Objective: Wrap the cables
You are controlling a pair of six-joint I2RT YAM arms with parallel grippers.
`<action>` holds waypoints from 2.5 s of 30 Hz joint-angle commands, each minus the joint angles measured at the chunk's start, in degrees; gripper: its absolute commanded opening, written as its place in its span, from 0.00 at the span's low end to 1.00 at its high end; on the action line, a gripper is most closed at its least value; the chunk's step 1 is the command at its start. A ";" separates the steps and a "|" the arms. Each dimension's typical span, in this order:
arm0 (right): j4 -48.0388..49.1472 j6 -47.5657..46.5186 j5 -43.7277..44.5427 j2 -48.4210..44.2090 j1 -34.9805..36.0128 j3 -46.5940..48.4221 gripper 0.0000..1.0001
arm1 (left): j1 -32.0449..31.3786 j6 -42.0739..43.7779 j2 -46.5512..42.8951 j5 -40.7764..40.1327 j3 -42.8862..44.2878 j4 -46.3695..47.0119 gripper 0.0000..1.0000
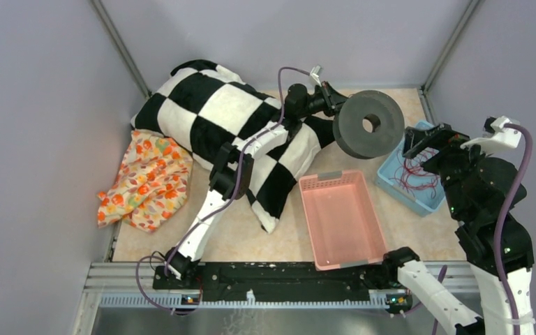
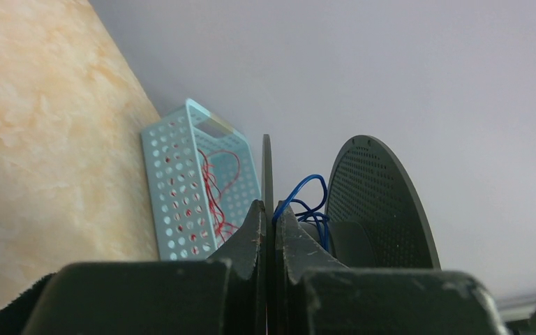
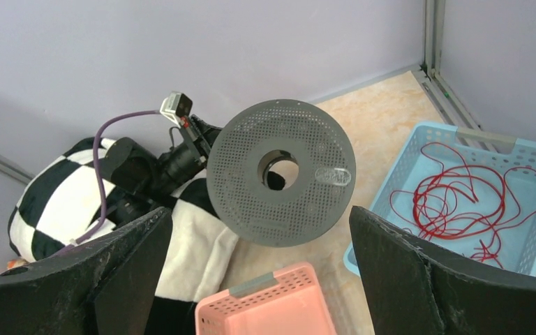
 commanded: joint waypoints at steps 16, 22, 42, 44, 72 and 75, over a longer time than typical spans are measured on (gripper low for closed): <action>-6.04 5.06 -2.45 -0.93 -0.47 -0.39 0.97 | -1.66 5.84 7.83 -12.14 4.10 7.21 0.00; -5.09 4.54 -2.73 0.71 -0.47 -0.79 0.98 | 1.02 10.23 1.21 -9.50 -8.36 8.64 0.00; -0.69 3.06 -4.50 2.54 -0.47 -4.99 0.99 | 9.68 21.04 -14.69 -4.40 -25.46 8.30 0.00; -1.05 3.08 -4.26 2.45 -0.47 -4.75 0.99 | 8.81 20.50 -14.63 -4.60 -23.15 7.48 0.00; -4.99 3.95 -2.27 -2.31 -0.47 -4.35 0.99 | -1.16 16.98 -6.60 -19.67 -8.75 10.97 0.00; -4.89 4.04 -2.22 -2.29 -0.47 -4.40 0.99 | -1.36 17.59 -4.40 -20.71 -6.55 10.75 0.00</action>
